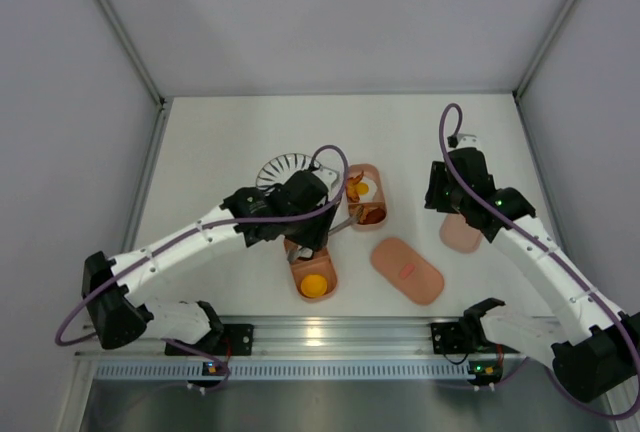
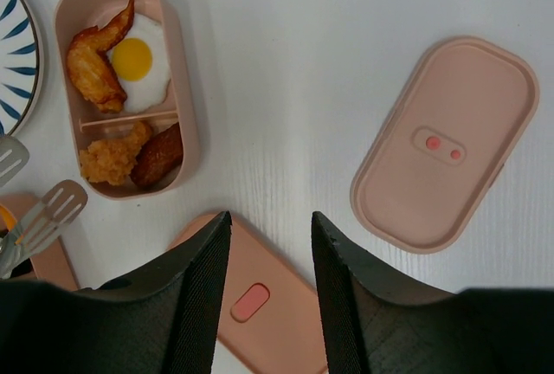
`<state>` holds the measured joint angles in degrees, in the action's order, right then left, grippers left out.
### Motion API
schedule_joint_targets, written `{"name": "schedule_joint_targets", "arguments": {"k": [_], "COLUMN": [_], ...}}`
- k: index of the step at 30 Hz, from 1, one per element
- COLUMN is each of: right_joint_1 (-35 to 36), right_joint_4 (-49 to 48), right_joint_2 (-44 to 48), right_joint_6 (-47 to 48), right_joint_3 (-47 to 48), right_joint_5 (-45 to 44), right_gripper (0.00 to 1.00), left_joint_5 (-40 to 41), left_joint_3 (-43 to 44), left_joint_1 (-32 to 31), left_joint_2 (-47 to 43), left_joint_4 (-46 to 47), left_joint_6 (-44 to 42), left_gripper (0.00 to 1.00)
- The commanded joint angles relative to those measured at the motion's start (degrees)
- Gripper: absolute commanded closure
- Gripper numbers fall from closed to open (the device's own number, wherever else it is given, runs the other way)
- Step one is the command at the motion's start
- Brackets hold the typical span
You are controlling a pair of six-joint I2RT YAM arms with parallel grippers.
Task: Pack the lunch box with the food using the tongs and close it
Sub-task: Pick up the fake food from the packing box.
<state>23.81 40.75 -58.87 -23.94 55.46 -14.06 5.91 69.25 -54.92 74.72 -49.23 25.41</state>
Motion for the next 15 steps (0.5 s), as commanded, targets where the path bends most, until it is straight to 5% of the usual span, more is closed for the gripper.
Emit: {"name": "schedule_joint_targets", "arguments": {"k": [1,15], "right_joint_1": [-0.52,-0.52], "right_joint_4": [-0.41,0.38], "right_joint_2": [1.65,2.80], "right_joint_6": [0.83,1.18], "right_joint_3": [-0.27,-0.71], "right_joint_5": [-2.10,-2.63], "right_gripper": [0.58,0.57], "left_joint_5": [1.38,4.28], "left_joint_3": [3.51,7.56], "left_joint_1": [-0.81,-2.74], "left_joint_2": [2.79,10.18], "left_joint_4": [3.26,3.62], "left_joint_6": [-2.03,-3.61], "left_gripper": [0.46,0.46]}}
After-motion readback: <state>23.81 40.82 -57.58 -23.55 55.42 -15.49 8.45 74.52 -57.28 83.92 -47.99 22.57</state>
